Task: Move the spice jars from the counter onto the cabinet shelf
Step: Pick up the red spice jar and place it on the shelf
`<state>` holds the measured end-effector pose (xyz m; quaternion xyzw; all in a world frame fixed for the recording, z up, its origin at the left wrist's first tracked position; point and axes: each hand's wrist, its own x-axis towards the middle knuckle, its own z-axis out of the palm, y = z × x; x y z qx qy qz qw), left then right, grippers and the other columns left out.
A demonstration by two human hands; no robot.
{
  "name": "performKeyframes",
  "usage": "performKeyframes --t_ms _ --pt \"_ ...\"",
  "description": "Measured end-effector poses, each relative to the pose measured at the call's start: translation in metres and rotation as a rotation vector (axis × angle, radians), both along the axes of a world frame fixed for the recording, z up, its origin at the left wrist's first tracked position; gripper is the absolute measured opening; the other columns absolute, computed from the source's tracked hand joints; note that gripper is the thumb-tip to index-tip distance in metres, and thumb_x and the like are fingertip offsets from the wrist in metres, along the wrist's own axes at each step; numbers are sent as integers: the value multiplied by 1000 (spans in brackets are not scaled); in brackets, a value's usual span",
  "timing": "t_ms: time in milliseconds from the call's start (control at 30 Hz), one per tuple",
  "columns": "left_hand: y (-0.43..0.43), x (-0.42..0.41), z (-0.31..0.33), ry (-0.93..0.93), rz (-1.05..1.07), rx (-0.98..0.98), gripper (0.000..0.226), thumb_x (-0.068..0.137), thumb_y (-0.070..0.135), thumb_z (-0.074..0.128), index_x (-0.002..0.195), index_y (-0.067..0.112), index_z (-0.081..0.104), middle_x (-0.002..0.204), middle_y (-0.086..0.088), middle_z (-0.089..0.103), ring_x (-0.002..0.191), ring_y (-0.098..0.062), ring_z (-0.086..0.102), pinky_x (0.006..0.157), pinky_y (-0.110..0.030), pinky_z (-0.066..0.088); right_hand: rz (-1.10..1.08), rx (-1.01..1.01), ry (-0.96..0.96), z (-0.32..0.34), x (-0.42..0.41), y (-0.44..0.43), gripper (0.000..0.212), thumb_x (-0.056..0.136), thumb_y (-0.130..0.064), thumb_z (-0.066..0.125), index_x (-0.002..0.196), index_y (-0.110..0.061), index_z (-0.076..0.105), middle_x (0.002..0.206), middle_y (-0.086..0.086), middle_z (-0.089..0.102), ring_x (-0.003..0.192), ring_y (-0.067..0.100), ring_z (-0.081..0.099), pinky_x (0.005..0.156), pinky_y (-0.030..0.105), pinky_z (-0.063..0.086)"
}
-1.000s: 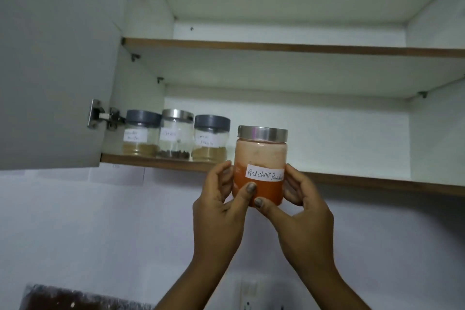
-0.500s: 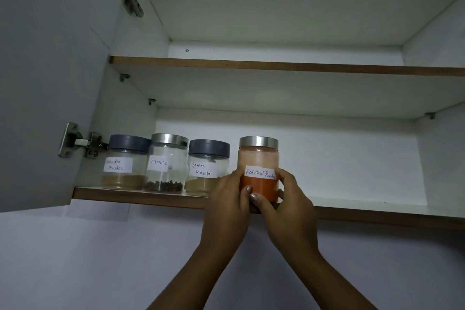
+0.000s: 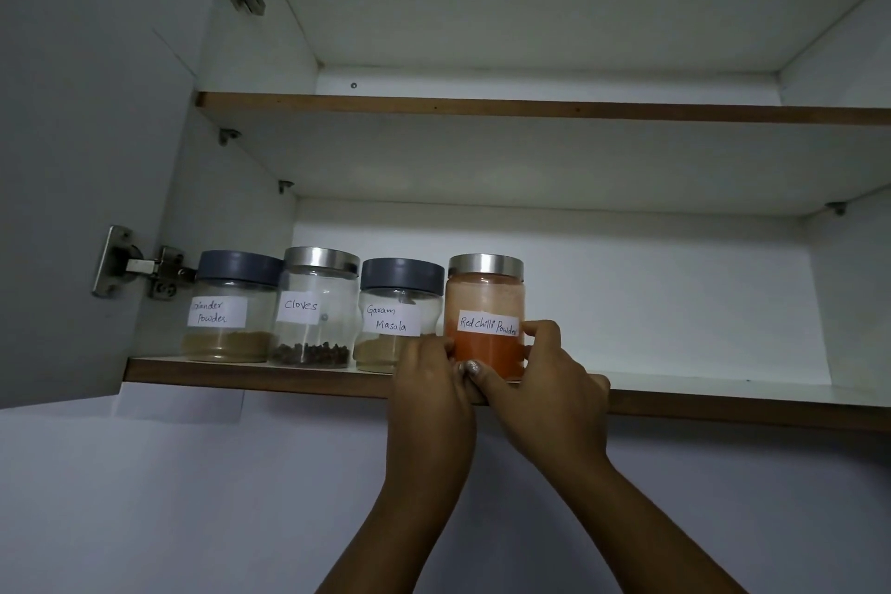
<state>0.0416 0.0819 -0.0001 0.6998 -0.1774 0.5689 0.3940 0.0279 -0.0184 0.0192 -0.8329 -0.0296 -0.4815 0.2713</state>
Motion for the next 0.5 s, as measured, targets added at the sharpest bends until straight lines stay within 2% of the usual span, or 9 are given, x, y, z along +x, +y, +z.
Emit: performKeyframes --t_ms 133,200,267,333,367,433,500 --pt "-2 -5 -3 37 -58 -6 21 90 10 53 110 4 54 107 -9 53 90 -10 48 65 -6 33 51 5 15 -4 -1 -2 77 72 -67 59 130 -26 31 128 -5 56 109 18 58 97 35 36" --pt "-3 -13 -7 44 -105 -3 26 89 8 55 114 4 52 112 -11 52 93 -11 49 70 -8 37 120 -10 -34 -13 -6 -6 79 72 -62 63 134 -26 30 134 -4 49 119 19 50 101 34 34" --pt "-6 -24 -18 33 -113 42 32 86 4 57 117 4 51 117 -12 52 102 -18 51 82 -20 44 170 -102 -83 -31 -17 -13 79 78 -53 63 141 -23 25 150 -1 32 137 19 30 110 35 25" --pt "-12 -35 -39 16 -68 120 38 81 -2 60 117 3 53 122 -12 53 116 -26 48 96 -35 44 169 -222 -104 -56 -30 -27 78 84 -49 57 146 -20 18 157 0 9 144 14 8 115 33 15" --pt "-15 -41 -51 13 -63 158 39 79 -3 62 117 4 54 124 -11 54 120 -27 46 99 -36 41 164 -251 -97 -68 -35 -36 78 86 -50 54 147 -20 16 157 -2 1 144 12 1 114 31 13" --pt "-27 -56 -84 77 -141 217 39 79 0 63 117 7 54 123 -8 54 119 -25 46 94 -27 38 137 -251 -27 -102 -54 -60 79 86 -57 47 148 -24 11 154 -9 -10 143 8 -6 112 27 11" --pt "-45 -70 -120 189 -250 253 40 82 10 65 120 11 52 126 -6 52 119 -22 46 93 -23 34 103 -215 63 -138 -76 -84 80 84 -62 44 147 -28 9 151 -13 -13 142 5 -9 110 25 11"
